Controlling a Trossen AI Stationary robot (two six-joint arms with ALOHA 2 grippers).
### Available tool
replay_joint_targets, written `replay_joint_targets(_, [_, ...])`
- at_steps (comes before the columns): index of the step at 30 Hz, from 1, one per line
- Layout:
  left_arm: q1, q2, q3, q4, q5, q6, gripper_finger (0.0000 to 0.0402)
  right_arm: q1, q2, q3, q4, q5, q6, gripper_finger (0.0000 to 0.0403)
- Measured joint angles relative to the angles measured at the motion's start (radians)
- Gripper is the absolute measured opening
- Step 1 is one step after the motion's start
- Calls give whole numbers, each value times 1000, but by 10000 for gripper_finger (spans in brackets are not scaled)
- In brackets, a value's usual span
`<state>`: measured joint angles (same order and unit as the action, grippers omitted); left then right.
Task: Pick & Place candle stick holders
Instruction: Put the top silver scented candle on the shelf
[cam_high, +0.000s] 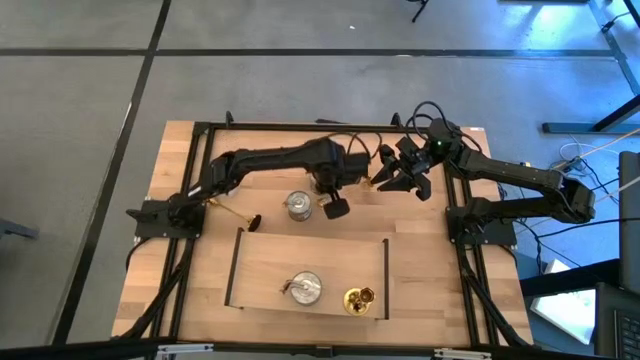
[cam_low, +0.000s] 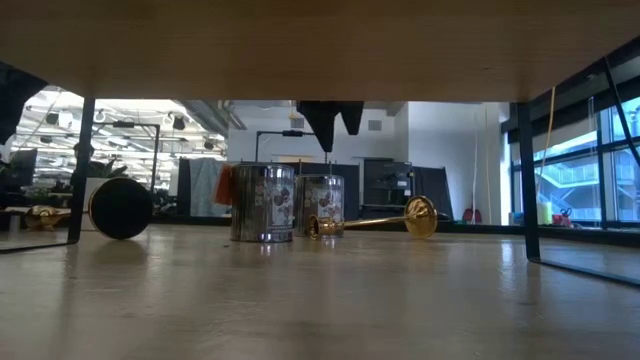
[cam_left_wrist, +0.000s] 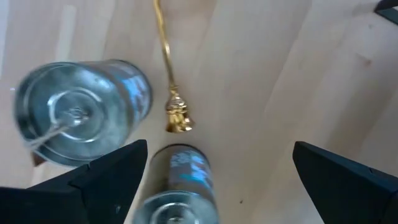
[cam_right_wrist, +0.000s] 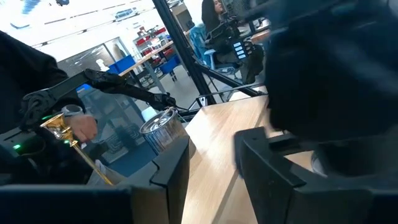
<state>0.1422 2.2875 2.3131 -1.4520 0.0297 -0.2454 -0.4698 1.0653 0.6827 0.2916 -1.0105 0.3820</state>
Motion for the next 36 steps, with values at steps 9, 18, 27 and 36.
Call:
replay_joint_targets(9, [-66, -19, -1, -8, -103, -109, 400, 0, 0, 0, -1, 50, 15, 144])
replay_joint_targets(18, [-115, -28, -17, -23, -170, -204, 400, 0, 0, 0, -1, 49, 18, 144])
replay_joint_targets(27, [-118, -320, -590, 467, -49, -300, 400, 0, 0, 0, -3, 49, 18, 144])
replay_joint_targets(36, [-70, -518, -874, 566, -126, -153, 400, -2, 0, 0, -3, 108, 1, 144])
